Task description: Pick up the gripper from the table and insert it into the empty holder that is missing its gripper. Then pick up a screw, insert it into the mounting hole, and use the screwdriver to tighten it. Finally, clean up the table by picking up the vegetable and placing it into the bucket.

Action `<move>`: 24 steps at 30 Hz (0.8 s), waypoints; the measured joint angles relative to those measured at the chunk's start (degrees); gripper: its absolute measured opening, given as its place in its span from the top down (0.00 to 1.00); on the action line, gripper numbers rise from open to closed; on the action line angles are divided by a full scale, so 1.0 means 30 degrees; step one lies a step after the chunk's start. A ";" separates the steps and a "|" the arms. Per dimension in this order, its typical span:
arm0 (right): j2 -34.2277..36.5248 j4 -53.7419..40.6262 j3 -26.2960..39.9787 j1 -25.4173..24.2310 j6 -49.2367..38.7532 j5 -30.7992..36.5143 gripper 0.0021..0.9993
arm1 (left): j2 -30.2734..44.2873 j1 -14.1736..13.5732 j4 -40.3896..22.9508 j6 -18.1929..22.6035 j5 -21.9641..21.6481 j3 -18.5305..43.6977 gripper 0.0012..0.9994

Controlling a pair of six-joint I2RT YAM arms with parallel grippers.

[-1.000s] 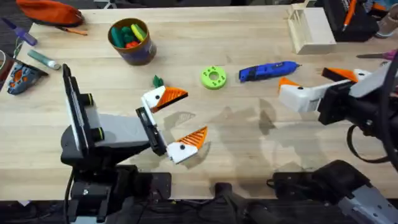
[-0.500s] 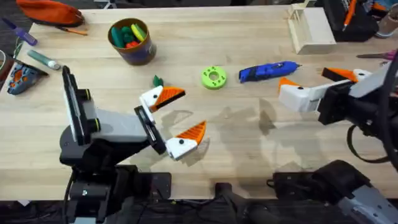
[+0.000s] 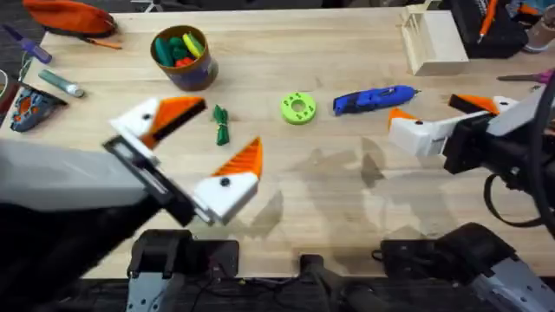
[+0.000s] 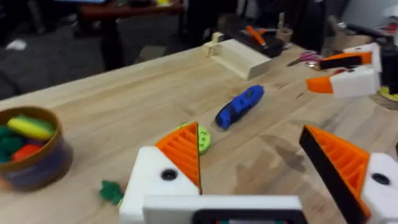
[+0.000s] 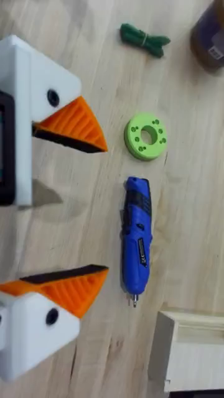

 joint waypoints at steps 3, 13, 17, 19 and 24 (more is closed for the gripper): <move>-0.0007 0.0000 0.0000 0.0000 0.0007 0.0000 0.01 | 0.2060 0.0000 -0.2449 0.0208 -0.1430 0.2605 0.01; 0.0000 0.0000 0.0000 0.0000 0.0006 0.0000 0.01 | 1.0166 0.0007 -0.7297 0.0427 -0.4504 0.8220 0.01; -0.0001 0.0000 0.0000 0.0000 0.0000 0.0000 0.01 | 1.1234 0.0000 -0.7367 0.0433 -0.4866 0.8220 0.01; 0.0000 0.0000 0.0000 0.0000 0.0007 0.0000 0.01 | 1.1702 0.0000 -0.7249 0.0126 -0.5570 0.8220 0.01; -0.0007 0.0000 0.0000 0.0000 0.0007 0.0000 0.01 | 1.5361 0.0000 -0.7661 -0.2075 -0.8934 0.8502 0.01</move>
